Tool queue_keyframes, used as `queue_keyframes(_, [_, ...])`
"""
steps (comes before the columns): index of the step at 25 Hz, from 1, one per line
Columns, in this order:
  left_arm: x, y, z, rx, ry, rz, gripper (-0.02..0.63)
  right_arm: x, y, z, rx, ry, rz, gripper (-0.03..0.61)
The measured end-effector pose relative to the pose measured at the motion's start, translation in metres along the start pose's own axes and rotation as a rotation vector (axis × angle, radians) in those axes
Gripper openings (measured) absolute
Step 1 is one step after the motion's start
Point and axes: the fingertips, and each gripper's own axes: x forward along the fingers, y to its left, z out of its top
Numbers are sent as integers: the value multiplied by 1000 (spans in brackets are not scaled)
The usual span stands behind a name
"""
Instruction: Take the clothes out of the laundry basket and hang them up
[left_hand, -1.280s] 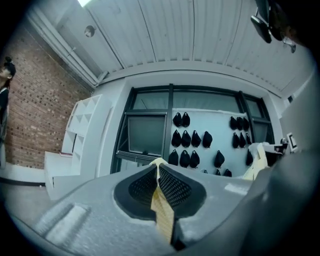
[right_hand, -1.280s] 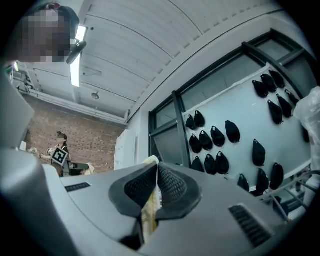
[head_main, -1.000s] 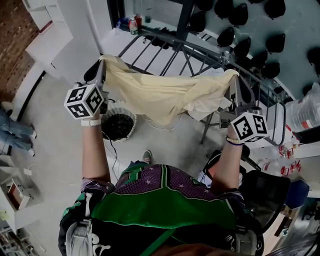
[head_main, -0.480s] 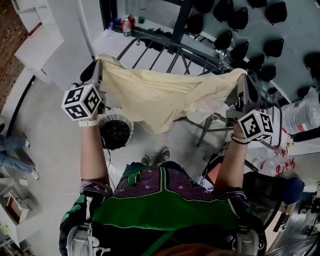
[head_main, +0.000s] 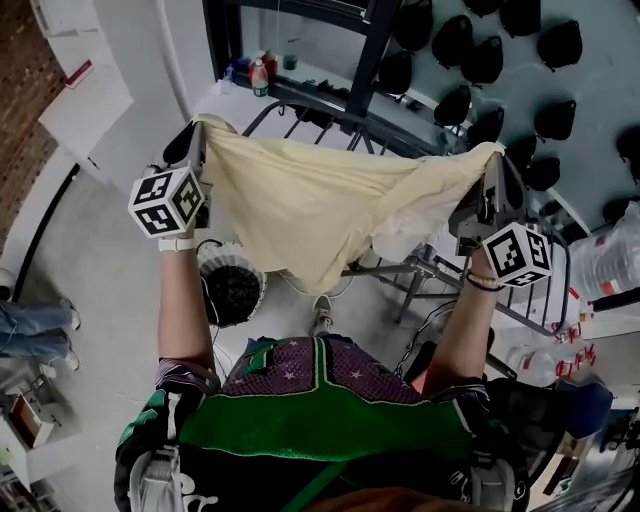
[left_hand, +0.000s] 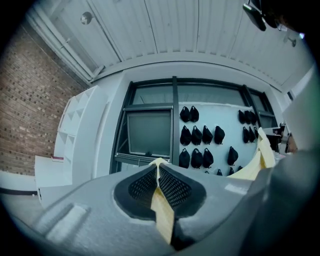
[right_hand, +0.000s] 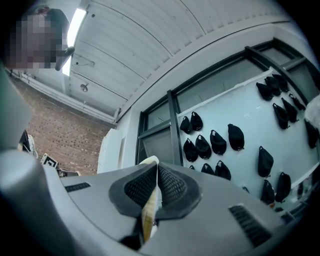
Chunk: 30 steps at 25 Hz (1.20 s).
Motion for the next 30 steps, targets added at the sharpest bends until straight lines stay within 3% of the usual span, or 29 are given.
queue_keyframes(7, [88, -19, -13, 21, 44, 6, 23, 57, -66, -32, 31, 34, -15, 5])
queue_keyframes(15, [174, -46, -66, 23, 148, 3, 23, 113, -131, -115, 72, 175, -31, 5])
queue_keyframes(23, [225, -57, -130, -7, 250, 5, 23, 162, -139, -191, 106, 305, 34, 5])
queue_keyframes(30, [234, -59, -179, -22, 334, 13, 23, 175, -130, -251, 122, 438, 97, 6])
